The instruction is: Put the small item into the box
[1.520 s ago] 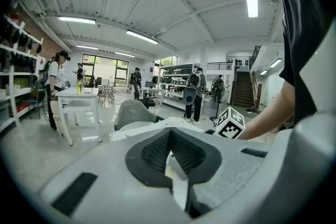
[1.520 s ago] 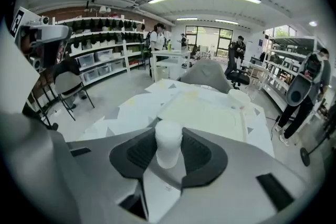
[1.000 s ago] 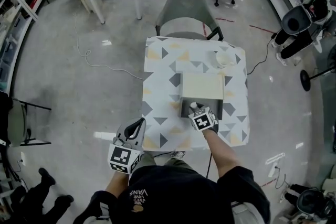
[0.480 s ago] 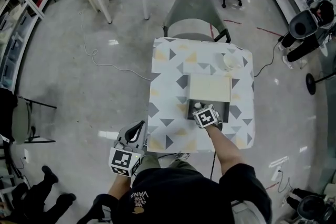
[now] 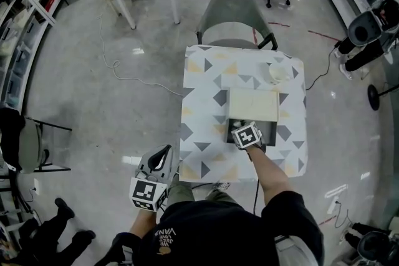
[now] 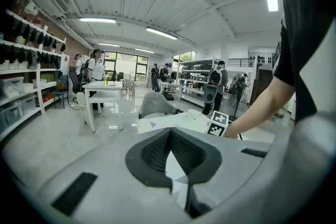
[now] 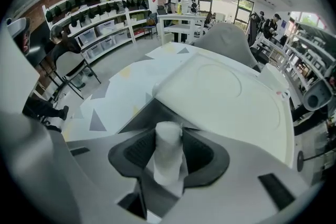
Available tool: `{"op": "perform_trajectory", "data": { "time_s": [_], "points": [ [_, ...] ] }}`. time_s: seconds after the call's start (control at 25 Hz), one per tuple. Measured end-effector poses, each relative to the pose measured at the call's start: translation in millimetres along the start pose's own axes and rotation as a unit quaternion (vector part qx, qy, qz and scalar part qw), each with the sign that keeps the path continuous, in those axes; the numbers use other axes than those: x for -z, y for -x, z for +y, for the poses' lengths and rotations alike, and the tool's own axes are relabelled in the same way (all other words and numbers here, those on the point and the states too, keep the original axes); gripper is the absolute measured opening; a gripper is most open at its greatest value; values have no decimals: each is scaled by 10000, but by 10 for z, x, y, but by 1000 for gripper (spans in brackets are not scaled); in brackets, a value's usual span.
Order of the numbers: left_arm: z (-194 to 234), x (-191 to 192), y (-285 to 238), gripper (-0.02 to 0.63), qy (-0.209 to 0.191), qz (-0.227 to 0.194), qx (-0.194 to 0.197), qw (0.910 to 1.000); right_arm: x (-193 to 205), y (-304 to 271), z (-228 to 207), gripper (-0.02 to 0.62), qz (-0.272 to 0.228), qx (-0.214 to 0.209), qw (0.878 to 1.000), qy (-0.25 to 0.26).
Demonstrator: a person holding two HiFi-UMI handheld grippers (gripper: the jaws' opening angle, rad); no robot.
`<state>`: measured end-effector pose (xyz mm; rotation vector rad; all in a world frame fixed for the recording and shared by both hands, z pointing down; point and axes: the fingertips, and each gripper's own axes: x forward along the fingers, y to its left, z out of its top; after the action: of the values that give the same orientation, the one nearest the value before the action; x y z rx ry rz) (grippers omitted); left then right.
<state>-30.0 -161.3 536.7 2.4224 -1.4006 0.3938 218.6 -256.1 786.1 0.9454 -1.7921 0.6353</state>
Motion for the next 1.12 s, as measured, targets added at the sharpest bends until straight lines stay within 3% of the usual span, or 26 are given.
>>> {"op": "perform_trajectory", "data": {
  "time_s": [0.44, 0.6, 0.76, 0.96, 1.12],
  "points": [
    [-57, -98, -127, 6, -63, -83, 132, 9999, 60, 109, -8, 183, -106, 33, 9995, -311],
    [-127, -167, -197, 6, -125, -128, 282, 9994, -103, 325, -39, 181, -659, 225, 9970, -332],
    [-233, -262, -281, 6, -243, -179, 509, 9982, -214, 651, -44, 133, -1185, 359, 9911, -493],
    [-394, -338, -383, 6, -445, -183, 854, 9952, -279, 1124, -80, 40, -1891, 607, 9765, -834],
    [-541, -456, -460, 6, -642, -275, 1168, 9907, -265, 1547, -90, 3, -2458, 827, 9589, -1149]
  ]
}}
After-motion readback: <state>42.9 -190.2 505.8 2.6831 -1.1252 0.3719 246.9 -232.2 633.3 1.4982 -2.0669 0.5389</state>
